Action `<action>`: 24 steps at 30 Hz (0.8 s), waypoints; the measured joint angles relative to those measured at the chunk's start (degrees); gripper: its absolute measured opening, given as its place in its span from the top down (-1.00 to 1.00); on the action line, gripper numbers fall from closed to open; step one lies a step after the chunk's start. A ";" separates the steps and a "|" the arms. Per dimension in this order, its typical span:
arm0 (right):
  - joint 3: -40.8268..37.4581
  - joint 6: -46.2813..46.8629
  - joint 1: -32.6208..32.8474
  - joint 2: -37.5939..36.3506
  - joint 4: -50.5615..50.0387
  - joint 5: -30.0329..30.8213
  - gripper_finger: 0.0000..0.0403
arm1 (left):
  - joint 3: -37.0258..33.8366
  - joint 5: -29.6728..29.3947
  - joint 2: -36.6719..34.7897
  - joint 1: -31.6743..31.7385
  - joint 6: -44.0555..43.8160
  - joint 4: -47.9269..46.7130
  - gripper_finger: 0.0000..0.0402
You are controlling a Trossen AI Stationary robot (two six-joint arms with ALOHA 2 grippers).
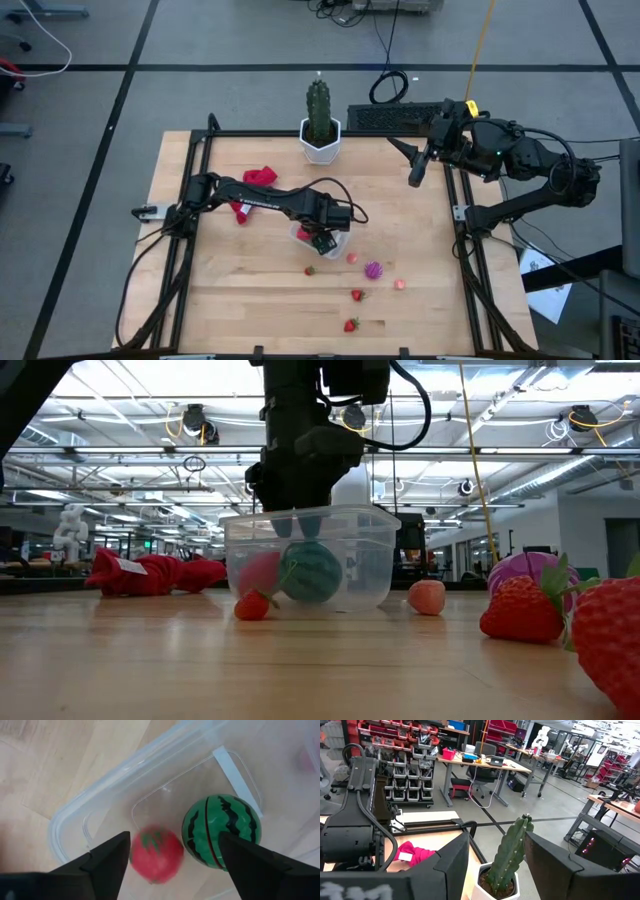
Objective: Pick and placing Produce into tupperware
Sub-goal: Put the purple onion into the transparent container
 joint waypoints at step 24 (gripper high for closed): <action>0.00 0.02 0.00 0.02 -0.06 0.00 0.09 | 0.52 -1.25 -19.22 -6.39 -8.39 -5.39 -0.56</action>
